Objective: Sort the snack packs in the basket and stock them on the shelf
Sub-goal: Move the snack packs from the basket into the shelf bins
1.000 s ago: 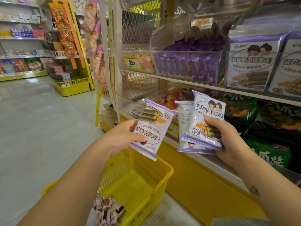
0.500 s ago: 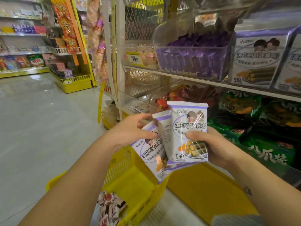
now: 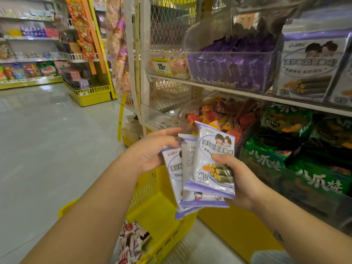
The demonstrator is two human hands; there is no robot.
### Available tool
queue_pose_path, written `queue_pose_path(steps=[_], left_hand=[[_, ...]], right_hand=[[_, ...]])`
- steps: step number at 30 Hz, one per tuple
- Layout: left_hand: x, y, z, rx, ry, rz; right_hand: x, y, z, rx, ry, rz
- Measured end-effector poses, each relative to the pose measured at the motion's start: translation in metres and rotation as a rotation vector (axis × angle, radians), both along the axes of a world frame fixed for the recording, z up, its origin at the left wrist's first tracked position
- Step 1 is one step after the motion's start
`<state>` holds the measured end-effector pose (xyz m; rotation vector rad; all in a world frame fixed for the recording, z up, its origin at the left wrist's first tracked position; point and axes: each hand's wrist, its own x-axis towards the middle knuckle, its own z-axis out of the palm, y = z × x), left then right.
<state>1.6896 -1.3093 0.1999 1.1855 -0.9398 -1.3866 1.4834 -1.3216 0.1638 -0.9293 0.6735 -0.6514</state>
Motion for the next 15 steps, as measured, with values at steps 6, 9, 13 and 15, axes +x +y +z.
queue_pose_path(steps=[6, 9, 13, 15], left_hand=[[-0.017, 0.007, -0.003, -0.082, -0.024, -0.014], [-0.036, 0.016, -0.014, -0.060, -0.281, -0.174], [-0.052, 0.016, -0.026, -0.057, -0.190, -0.137], [-0.056, 0.014, -0.030, -0.060, -0.164, -0.093]], right_hand=[[-0.004, -0.018, -0.002, 0.001, -0.248, -0.187], [-0.007, -0.022, -0.001, -0.098, -0.190, -0.185], [-0.005, -0.019, -0.002, -0.310, -0.051, -0.135], [-0.004, -0.017, -0.001, -0.337, -0.027, -0.123]])
